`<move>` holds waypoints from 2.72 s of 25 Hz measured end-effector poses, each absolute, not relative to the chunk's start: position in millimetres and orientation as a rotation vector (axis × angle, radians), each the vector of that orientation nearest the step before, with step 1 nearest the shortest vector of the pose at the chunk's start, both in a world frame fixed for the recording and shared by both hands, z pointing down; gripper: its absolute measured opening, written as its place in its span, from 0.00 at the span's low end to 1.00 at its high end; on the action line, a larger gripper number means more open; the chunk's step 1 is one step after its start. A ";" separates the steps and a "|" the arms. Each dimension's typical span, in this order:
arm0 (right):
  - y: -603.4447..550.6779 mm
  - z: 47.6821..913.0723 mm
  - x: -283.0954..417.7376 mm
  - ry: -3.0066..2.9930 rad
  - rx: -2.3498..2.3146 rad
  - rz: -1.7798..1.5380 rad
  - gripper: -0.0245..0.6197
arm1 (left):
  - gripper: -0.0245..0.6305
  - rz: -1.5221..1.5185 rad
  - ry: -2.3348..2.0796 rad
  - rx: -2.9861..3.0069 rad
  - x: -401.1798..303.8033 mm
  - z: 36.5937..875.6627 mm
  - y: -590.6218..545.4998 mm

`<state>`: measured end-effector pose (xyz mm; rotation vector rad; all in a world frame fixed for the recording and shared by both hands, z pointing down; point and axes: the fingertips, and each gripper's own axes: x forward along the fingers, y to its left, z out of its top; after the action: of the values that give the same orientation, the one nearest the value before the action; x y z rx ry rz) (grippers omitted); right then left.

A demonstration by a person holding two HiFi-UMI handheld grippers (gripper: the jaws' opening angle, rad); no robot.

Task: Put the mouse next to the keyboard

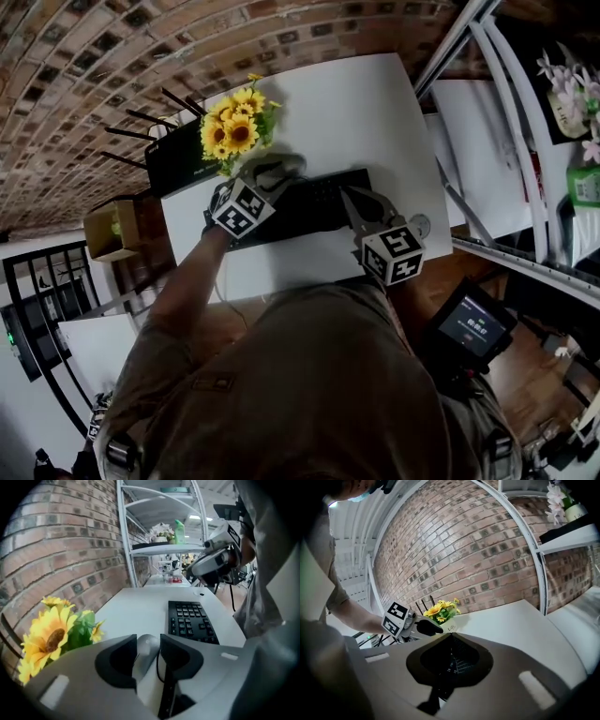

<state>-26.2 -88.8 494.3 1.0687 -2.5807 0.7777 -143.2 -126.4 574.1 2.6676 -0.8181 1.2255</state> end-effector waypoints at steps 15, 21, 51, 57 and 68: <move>-99.7 507.9 -15.1 -2.552 1.086 0.852 0.05 | 0.37 1.666 -0.452 2.598 -143.0 622.6 -134.5; -103.9 511.1 -15.7 -2.553 1.078 0.871 0.05 | 0.38 1.783 -0.287 2.554 -144.1 633.9 -130.5; -105.0 509.6 -8.4 -2.538 1.109 0.884 0.05 | 0.46 1.711 -0.231 2.472 -142.6 653.2 -140.9; -104.2 509.1 -9.4 -2.535 1.117 0.880 0.05 | 0.47 1.681 -0.225 2.492 -144.7 653.2 -144.0; -102.5 510.0 -12.7 -2.523 1.122 0.881 0.05 | 0.45 1.638 -0.266 2.522 -140.8 645.9 -147.3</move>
<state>-12.7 -102.5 510.0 1.1223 -2.5228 0.8813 -140.8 -147.3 645.9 2.5223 -0.2665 1.6381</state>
